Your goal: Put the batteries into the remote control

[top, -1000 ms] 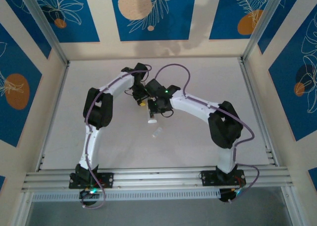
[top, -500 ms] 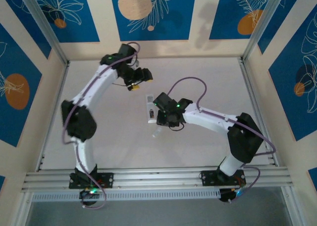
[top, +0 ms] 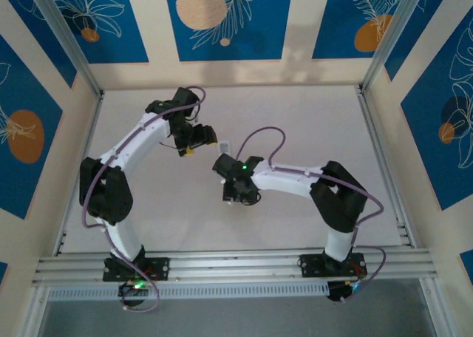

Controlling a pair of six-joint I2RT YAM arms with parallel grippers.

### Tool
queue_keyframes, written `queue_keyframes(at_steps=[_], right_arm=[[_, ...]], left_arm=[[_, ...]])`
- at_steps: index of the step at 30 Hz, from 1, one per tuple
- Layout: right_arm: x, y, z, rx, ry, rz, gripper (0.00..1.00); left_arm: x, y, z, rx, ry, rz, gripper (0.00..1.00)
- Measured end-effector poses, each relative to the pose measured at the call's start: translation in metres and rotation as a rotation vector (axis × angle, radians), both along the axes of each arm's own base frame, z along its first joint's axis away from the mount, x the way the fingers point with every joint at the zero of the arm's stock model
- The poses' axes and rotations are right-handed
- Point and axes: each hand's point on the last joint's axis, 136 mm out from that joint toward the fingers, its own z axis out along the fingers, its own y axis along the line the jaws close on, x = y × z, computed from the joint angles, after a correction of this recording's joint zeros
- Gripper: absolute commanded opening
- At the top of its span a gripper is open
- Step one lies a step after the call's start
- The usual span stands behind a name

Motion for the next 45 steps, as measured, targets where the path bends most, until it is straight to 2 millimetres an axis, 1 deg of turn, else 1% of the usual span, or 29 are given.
queue_keyframes(at_steps=[4, 8, 10, 13, 16, 18, 20, 26, 31, 35, 39, 42, 45], right_arm=[[-0.005, 0.011, -0.014, -0.044, 0.024, 0.007, 0.47], [-0.008, 0.018, -0.019, -0.054, 0.03, 0.007, 0.43], [-0.008, 0.019, -0.019, -0.059, 0.032, 0.007, 0.37], [-0.004, 0.023, -0.019, -0.065, 0.03, 0.005, 0.3], [-0.002, 0.025, -0.019, -0.071, 0.03, 0.011, 0.3], [-0.001, 0.025, -0.017, -0.076, 0.028, 0.019, 0.33], [0.0, 0.026, -0.013, -0.08, 0.024, 0.035, 0.34], [0.008, 0.033, 0.002, -0.083, -0.01, 0.121, 0.31], [0.013, 0.038, 0.009, -0.085, -0.032, 0.207, 0.32], [0.015, 0.036, 0.008, -0.095, -0.038, 0.263, 0.32], [0.017, 0.036, 0.002, -0.097, -0.038, 0.306, 0.3], [0.016, 0.037, -0.006, -0.1, -0.024, 0.327, 0.29], [0.014, 0.036, -0.014, -0.109, -0.005, 0.343, 0.28]], left_arm=[[-0.002, 0.009, 0.015, 0.009, -0.047, 0.017, 0.79], [-0.007, 0.018, 0.03, 0.006, -0.088, 0.033, 0.79], [-0.008, 0.019, 0.031, 0.005, -0.092, 0.034, 0.79], [-0.01, 0.02, 0.028, 0.009, -0.083, 0.033, 0.79], [-0.011, 0.021, 0.025, 0.012, -0.076, 0.033, 0.79], [-0.011, 0.021, 0.024, 0.013, -0.074, 0.033, 0.79], [-0.011, 0.021, 0.024, 0.013, -0.074, 0.032, 0.79], [-0.011, 0.021, 0.024, 0.013, -0.073, 0.032, 0.79], [-0.014, 0.026, 0.016, 0.008, -0.049, 0.044, 0.8], [-0.015, 0.038, 0.011, 0.001, -0.029, 0.075, 0.8], [-0.014, 0.046, 0.022, -0.01, -0.056, 0.096, 0.8], [-0.016, 0.045, 0.028, -0.024, -0.07, 0.095, 0.8], [-0.016, 0.044, 0.029, -0.032, -0.068, 0.092, 0.8]])
